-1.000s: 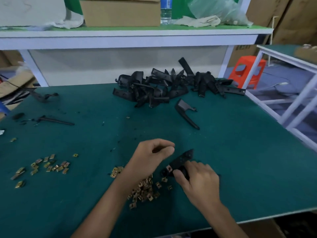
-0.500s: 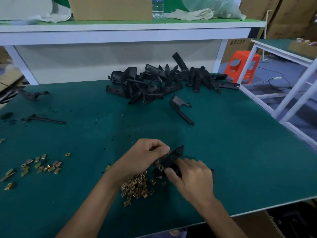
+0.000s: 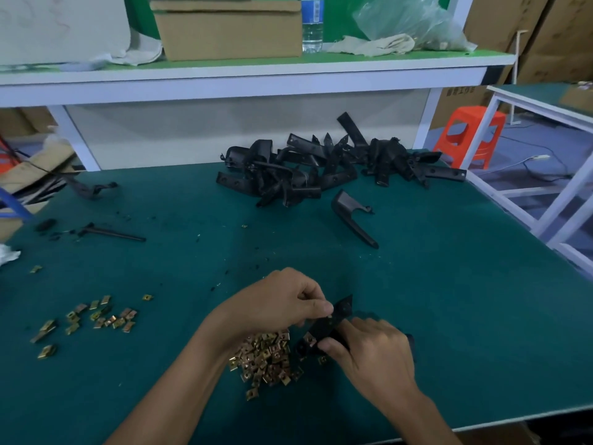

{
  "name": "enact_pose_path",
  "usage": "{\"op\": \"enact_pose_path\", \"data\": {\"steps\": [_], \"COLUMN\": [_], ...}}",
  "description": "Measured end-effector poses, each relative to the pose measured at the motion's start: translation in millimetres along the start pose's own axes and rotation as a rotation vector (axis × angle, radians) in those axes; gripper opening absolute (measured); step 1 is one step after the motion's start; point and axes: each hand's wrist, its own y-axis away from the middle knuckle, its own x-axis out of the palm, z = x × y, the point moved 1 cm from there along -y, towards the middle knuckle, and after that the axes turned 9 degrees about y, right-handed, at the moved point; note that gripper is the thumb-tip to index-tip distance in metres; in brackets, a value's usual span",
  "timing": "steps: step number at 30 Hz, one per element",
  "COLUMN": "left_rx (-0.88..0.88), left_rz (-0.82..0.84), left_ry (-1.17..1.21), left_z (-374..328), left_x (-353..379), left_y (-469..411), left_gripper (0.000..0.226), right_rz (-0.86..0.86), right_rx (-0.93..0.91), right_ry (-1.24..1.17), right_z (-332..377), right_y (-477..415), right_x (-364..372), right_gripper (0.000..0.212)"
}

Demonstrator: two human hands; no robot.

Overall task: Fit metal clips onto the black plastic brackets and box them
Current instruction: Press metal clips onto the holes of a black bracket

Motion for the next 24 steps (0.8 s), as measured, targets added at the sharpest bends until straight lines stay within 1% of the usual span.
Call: {"op": "enact_pose_path", "data": {"steps": [3, 8, 11, 15, 19, 22, 24], "left_rx": [-0.009, -0.032, -0.014, -0.017, -0.023, -0.02, -0.03], "left_rz": [0.022, 0.078, 0.089, 0.122, 0.189, 0.248, 0.237], "left_ry": [-0.078, 0.016, -0.021, 0.021, -0.069, -0.128, -0.134], "left_z": [-3, -4, -1, 0, -5, -10, -11], "left_x": [-4, -2, -6, -9, -14, -6, -1], "left_y": [-2, -1, 0, 2, -3, -8, -9], "left_gripper": [0.027, 0.026, 0.025, 0.023, 0.027, 0.033, 0.035], "right_rz": [-0.011, -0.003, 0.012, 0.035, 0.074, 0.075, 0.068], "right_rx": [-0.017, -0.017, -0.032, -0.042, -0.072, -0.056, -0.034], "right_ry": [0.009, 0.01, 0.003, -0.016, -0.034, -0.038, -0.037], "right_z": [0, 0, 2, 2, 3, 1, 1], "right_y": [-1, -2, -3, -4, -5, -3, -4], "right_x": [1, 1, 2, 1, -1, -1, -2], "right_gripper": [0.065, 0.067, 0.066, 0.066, 0.067, 0.069, 0.071]}}
